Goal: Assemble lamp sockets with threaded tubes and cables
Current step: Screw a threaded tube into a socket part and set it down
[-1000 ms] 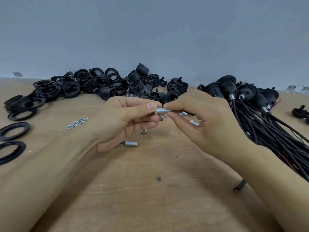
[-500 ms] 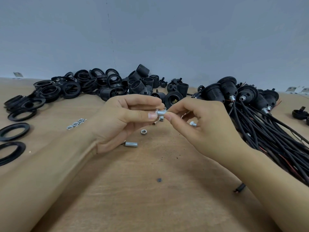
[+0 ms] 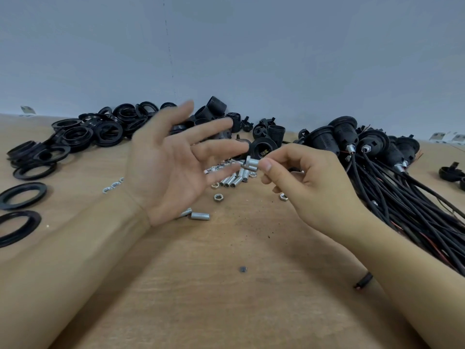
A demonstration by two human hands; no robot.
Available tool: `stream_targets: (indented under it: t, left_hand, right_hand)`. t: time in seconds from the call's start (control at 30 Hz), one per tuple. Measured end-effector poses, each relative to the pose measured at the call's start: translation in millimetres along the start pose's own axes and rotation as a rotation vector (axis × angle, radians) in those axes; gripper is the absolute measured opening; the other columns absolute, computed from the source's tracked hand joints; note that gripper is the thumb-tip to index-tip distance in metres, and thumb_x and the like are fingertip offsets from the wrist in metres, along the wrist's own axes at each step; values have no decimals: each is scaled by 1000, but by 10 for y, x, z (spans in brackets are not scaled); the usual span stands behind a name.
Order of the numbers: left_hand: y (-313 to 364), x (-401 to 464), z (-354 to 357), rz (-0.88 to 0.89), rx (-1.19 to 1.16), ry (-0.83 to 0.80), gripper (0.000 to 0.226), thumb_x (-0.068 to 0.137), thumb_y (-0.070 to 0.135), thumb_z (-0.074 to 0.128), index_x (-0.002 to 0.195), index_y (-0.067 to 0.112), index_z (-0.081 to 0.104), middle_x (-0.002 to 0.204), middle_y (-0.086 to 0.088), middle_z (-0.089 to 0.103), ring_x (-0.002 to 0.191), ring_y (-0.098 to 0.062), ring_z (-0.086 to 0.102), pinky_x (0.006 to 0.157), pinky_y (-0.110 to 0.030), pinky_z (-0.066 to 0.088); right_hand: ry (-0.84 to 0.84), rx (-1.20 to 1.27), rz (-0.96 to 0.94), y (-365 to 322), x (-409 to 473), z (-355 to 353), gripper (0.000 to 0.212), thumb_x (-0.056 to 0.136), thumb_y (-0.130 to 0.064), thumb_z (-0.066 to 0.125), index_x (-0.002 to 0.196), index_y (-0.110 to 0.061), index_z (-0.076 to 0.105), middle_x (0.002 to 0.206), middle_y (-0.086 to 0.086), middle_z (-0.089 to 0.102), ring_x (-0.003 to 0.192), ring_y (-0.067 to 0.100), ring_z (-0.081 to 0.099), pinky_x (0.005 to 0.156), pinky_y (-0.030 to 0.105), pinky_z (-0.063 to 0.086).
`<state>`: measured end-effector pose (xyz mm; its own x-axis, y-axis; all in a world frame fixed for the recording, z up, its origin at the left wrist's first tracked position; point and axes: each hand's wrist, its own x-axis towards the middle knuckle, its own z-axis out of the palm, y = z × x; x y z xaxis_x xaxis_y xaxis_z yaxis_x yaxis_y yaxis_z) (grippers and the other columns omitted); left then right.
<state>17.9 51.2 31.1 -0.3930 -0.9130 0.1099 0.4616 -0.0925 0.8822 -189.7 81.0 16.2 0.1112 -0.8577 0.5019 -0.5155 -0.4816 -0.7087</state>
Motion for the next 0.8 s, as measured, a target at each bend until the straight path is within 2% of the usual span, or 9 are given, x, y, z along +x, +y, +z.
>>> stream_targets:
  t: [0.13, 0.27, 0.37, 0.47, 0.5, 0.6, 0.63, 0.73, 0.8]
  left_hand:
    - [-34, -16, 31, 23, 187, 31, 63, 89, 52, 47, 127, 5, 63, 108, -17, 74, 116, -28, 66, 106, -47, 45]
    - [-44, -17, 67, 101, 194, 73, 59, 88, 52, 49, 115, 4, 70, 84, -12, 75, 110, -25, 69, 104, -50, 45]
    - [-54, -21, 90, 95, 313, 52, 62, 88, 55, 43, 122, 8, 65, 103, -11, 76, 113, -20, 67, 99, -45, 45]
    - [-41, -31, 78, 148, 220, 60, 58, 92, 53, 43, 115, 5, 69, 77, -10, 74, 110, -25, 69, 98, -45, 46]
    - [-33, -29, 68, 166, 217, 72, 57, 93, 52, 42, 112, 6, 70, 76, -9, 74, 108, -24, 69, 97, -43, 46]
    - [-73, -19, 90, 125, 398, 35, 60, 92, 57, 36, 120, 12, 66, 105, -6, 76, 114, -17, 66, 99, -42, 43]
    - [-93, -16, 105, 113, 436, 20, 62, 90, 58, 35, 121, 13, 65, 106, -6, 76, 115, -18, 66, 100, -42, 42]
    - [-54, -19, 86, 220, 316, 72, 55, 93, 50, 38, 106, 8, 71, 72, -7, 73, 101, -22, 70, 92, -37, 46]
    - [-15, -19, 54, 258, 260, 104, 52, 95, 49, 38, 99, 10, 72, 69, -6, 72, 94, -22, 70, 88, -35, 48]
  right_hand:
    - [-16, 53, 11, 3, 14, 9, 14, 94, -28, 61, 85, -22, 70, 77, -10, 70, 66, 8, 65, 58, 20, 53]
    - [2, 90, 45, 46, 30, 12, 13, 94, -27, 62, 85, -21, 70, 76, -6, 71, 66, 9, 65, 59, 24, 55]
    - [16, 129, 49, 55, 42, 9, 13, 94, -23, 63, 83, -24, 69, 75, -5, 71, 64, 5, 64, 57, 19, 52]
    - [27, 123, 71, 79, 47, 11, 11, 94, -23, 64, 84, -22, 70, 75, -4, 72, 66, 11, 66, 58, 22, 54]
    - [25, 131, 75, 78, 48, 12, 11, 94, -24, 64, 84, -22, 70, 75, -4, 72, 66, 10, 65, 58, 22, 54]
    - [6, 139, 70, 67, 45, 22, 12, 93, -24, 64, 83, -24, 70, 75, -4, 72, 64, 5, 63, 58, 19, 52]
    - [3, 141, 70, 67, 42, 25, 12, 93, -24, 63, 84, -24, 70, 75, -4, 72, 65, 6, 64, 58, 19, 52]
    - [0, 148, 64, 63, 39, 15, 11, 93, -25, 63, 86, -22, 71, 77, -4, 72, 69, 11, 66, 59, 21, 54]
    - [-3, 149, 68, 67, 41, 12, 11, 93, -26, 63, 86, -22, 71, 77, -4, 72, 70, 12, 67, 60, 22, 54]
